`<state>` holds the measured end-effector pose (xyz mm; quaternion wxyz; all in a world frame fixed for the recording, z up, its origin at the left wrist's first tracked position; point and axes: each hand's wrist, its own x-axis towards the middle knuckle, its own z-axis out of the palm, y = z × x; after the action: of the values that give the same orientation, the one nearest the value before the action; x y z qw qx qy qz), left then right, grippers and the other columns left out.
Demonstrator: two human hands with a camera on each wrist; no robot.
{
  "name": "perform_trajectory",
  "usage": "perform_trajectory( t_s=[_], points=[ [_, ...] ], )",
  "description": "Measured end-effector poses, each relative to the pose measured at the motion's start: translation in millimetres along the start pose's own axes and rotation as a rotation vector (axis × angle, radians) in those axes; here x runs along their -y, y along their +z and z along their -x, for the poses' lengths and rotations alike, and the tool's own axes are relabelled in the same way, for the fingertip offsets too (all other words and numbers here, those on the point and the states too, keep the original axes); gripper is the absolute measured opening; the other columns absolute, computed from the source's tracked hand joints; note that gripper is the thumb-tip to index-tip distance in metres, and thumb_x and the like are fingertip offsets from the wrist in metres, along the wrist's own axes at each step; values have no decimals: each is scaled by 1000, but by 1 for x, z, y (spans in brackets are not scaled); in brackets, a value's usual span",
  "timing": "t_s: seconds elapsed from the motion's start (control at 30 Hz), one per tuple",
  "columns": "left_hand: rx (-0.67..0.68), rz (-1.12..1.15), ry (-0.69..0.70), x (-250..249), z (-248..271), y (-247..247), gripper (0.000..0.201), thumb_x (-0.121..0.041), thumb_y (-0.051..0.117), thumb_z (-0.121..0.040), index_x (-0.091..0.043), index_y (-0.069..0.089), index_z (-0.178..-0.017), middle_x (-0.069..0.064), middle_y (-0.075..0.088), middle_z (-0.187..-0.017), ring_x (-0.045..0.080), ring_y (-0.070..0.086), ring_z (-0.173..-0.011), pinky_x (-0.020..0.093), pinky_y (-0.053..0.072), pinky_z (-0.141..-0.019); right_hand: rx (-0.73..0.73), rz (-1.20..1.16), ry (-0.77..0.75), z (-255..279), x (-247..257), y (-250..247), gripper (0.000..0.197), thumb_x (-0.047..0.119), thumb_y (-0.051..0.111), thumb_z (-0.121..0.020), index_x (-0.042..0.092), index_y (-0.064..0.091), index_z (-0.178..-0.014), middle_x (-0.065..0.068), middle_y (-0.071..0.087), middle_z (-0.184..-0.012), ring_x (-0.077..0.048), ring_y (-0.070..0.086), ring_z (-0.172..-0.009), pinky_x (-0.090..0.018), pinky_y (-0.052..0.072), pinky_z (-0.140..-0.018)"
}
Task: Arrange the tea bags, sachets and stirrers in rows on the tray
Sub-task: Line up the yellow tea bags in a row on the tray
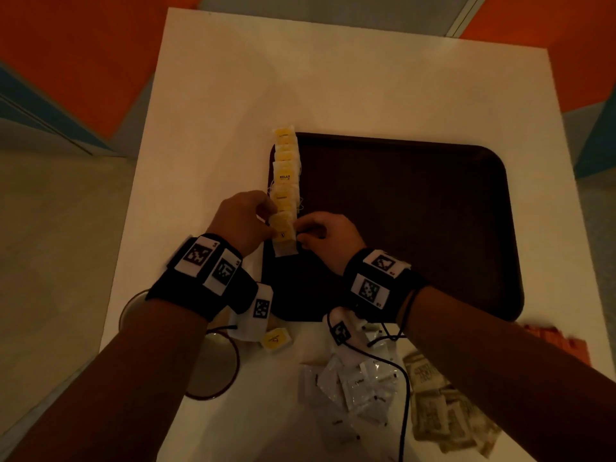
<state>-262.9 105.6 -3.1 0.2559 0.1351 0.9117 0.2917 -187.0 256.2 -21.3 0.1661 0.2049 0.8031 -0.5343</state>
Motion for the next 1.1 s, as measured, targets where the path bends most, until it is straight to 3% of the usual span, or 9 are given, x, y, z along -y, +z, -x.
perform_trajectory(
  t_s=[0.13,0.23,0.33,0.5,0.57,0.63,0.73,0.93,1.1],
  points=[
    [-95,-17,49,-2,9,-6,28,-8,75,-71,-9,64,-97,6,64,-101,18,57,-81,23,41,-74,-42,18,-16,5,4,-3,17,7,62,-84,12,66,-99,-2,66,-100,-12,60,-88,-29,52,-87],
    [-138,56,107,-5,29,-20,24,-9,72,-75,-13,63,-96,0,62,-95,14,58,-73,6,42,-64,-38,65,-77,19,4,-7,16,8,63,-83,12,66,-99,-4,65,-105,-8,56,-87,-17,45,-79],
    [-150,124,141,-4,64,-30,19,-9,68,-79,-19,63,-94,-9,63,-86,0,58,-68,0,42,-63,71,136,-137,42,2,-6,18,10,64,-83,13,66,-101,-2,62,-105,-6,55,-90,-6,43,-75],
    [-153,246,65,1,134,-29,15,-10,64,-83,-25,64,-88,-17,63,-87,-4,58,-82,2,43,-65,275,332,-244,82,-5,10,24,14,64,-84,13,65,-108,5,53,-98,-6,51,-89,1,37,-70],
    [-139,275,55,5,156,-20,21,-8,64,-82,-29,63,-87,-16,63,-87,-5,59,-79,3,45,-68,330,441,-301,92,-6,21,29,19,63,-85,13,63,-113,-2,54,-103,-11,49,-91,-4,36,-74],
    [-107,213,49,9,171,-7,21,-7,66,-81,-26,65,-89,-12,62,-90,-1,59,-79,14,48,-77,366,547,-313,98,-8,35,35,27,62,-86,15,61,-118,-7,54,-110,-20,49,-99,-23,41,-87],
    [-121,-9,126,17,171,9,20,-9,66,-81,-17,69,-99,-4,66,-100,18,60,-95,29,42,-88,380,664,-308,106,-14,48,31,30,58,-88,20,62,-117,-9,52,-110,-26,48,-101,-38,42,-89],
    [281,-520,-121,7,123,14,41,-36,57,-87,-18,53,-123,6,54,-127,27,47,-118,40,41,-101,393,634,-242,125,-23,34,20,23,55,-89,15,64,-105,-5,54,-108,-22,50,-101,-35,44,-90],
    [424,-620,-221,-5,104,25,40,-52,70,-65,-19,52,-78,2,54,-85,26,57,-90,37,51,-84,312,545,-229,135,-22,19,23,30,58,-87,12,66,-99,-4,55,-104,-17,50,-95,-30,43,-87]
  ],
)
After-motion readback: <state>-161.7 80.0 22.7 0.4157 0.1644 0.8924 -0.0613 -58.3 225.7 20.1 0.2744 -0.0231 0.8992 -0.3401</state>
